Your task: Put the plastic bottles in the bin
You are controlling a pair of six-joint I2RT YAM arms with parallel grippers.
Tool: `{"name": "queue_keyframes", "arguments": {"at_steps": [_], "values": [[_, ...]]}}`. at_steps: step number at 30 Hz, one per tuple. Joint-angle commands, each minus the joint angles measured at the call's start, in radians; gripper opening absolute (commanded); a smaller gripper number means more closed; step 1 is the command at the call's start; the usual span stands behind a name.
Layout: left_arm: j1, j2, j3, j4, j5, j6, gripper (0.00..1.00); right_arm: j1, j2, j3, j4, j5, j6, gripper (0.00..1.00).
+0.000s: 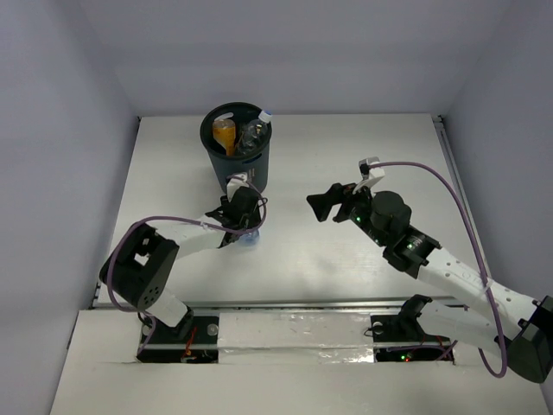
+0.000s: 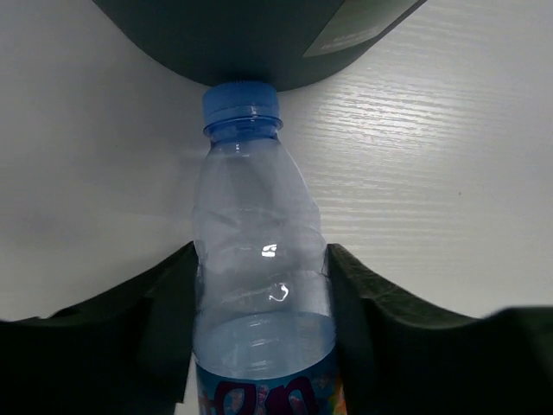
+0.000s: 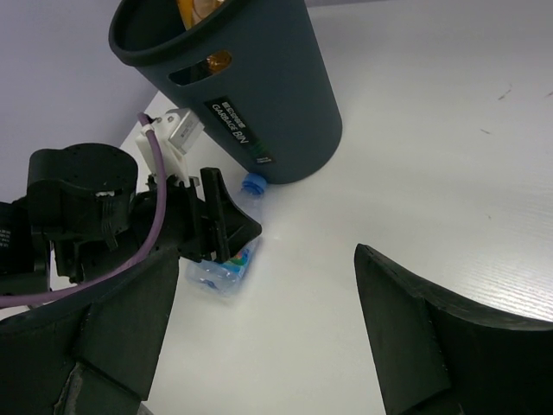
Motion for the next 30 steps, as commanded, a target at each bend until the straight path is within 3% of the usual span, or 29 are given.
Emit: {"name": "queue_keyframes", "arguments": {"at_steps": [1,3,7,10,15,18,22,25,30], "values": [[0.002,-0.025,0.002,0.029,0.025,0.008,0.42,-0.007,-0.002,0.041,0.037,-0.001,-0.006,0.87],[0.002,-0.087,-0.027,0.032,0.048,0.006,0.34,-0.007,-0.011,0.038,0.035,0.001,-0.007,0.87],[-0.091,-0.273,-0.051,0.0,0.119,0.005,0.33,-0.007,-0.016,0.037,0.038,0.006,-0.006,0.87],[-0.187,-0.486,-0.015,-0.04,0.122,0.0,0.33,-0.007,-0.019,0.035,0.044,0.0,-0.001,0.87],[-0.209,-0.602,0.135,-0.026,0.145,0.041,0.33,-0.007,-0.023,0.032,0.046,0.003,0.001,0.87],[-0.209,-0.588,0.25,-0.005,0.049,0.095,0.34,-0.007,-0.031,0.029,0.047,0.007,0.002,0.87],[-0.156,-0.486,0.406,0.06,-0.195,0.181,0.37,-0.007,-0.034,0.026,0.052,0.009,0.001,0.86],[0.005,-0.366,0.531,0.066,-0.136,0.17,0.37,-0.007,-0.034,0.024,0.052,0.004,0.001,0.86],[0.102,-0.216,0.605,0.215,-0.178,0.27,0.38,-0.007,-0.045,0.023,0.05,0.012,-0.001,0.86]]}}
